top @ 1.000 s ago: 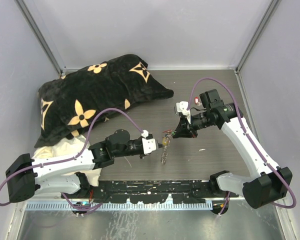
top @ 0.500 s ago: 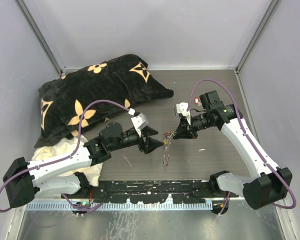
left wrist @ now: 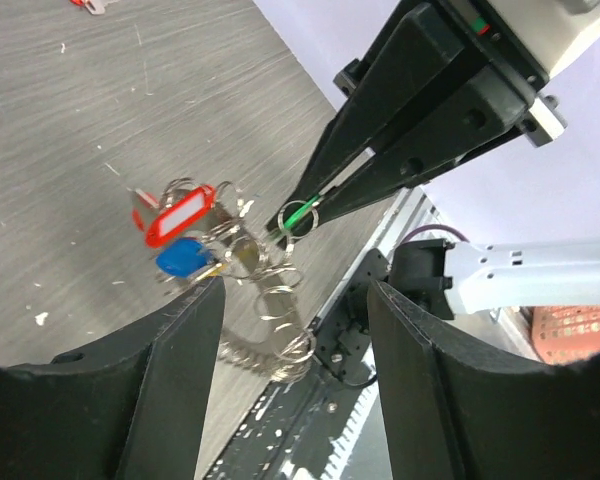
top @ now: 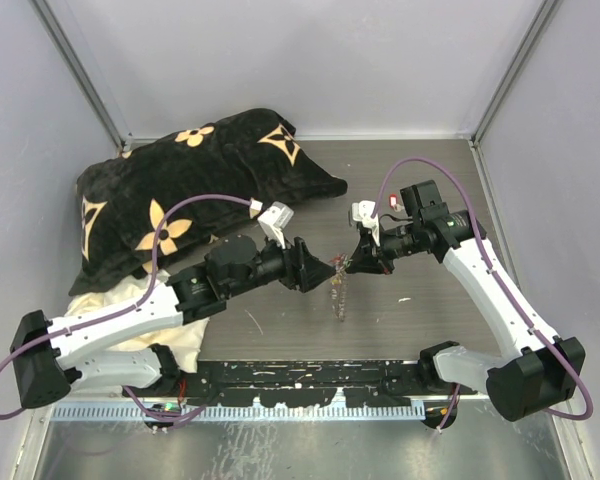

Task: Remove the keys from the keyring
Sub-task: Remove the key from the keyring.

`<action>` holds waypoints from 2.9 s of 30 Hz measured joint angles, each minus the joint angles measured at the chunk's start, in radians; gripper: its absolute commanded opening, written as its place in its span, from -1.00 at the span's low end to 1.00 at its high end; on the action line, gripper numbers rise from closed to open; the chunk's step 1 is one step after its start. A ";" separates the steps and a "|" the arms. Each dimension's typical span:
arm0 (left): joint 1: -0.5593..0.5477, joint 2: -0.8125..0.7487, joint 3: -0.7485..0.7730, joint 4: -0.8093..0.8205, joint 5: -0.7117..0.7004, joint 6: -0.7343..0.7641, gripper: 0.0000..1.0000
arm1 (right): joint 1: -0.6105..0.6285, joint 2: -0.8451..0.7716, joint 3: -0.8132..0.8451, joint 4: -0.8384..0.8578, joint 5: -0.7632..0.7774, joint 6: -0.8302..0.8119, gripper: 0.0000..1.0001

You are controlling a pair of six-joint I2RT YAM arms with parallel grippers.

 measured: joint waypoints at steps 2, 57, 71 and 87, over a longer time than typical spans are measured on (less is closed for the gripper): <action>-0.032 0.021 0.043 -0.050 -0.044 -0.025 0.22 | 0.000 0.000 0.000 0.006 0.002 0.006 -0.99; -0.170 0.208 0.174 -0.203 -0.357 0.149 -1.00 | 0.000 0.000 -0.018 0.027 0.003 0.025 -0.98; -0.101 0.167 0.058 -0.039 -0.175 0.285 -1.00 | 0.001 -0.005 -0.045 -0.001 -0.019 -0.063 -0.98; -0.023 0.156 -0.013 0.062 0.003 0.370 -1.00 | 0.009 0.005 -0.086 0.047 -0.019 -0.071 -0.96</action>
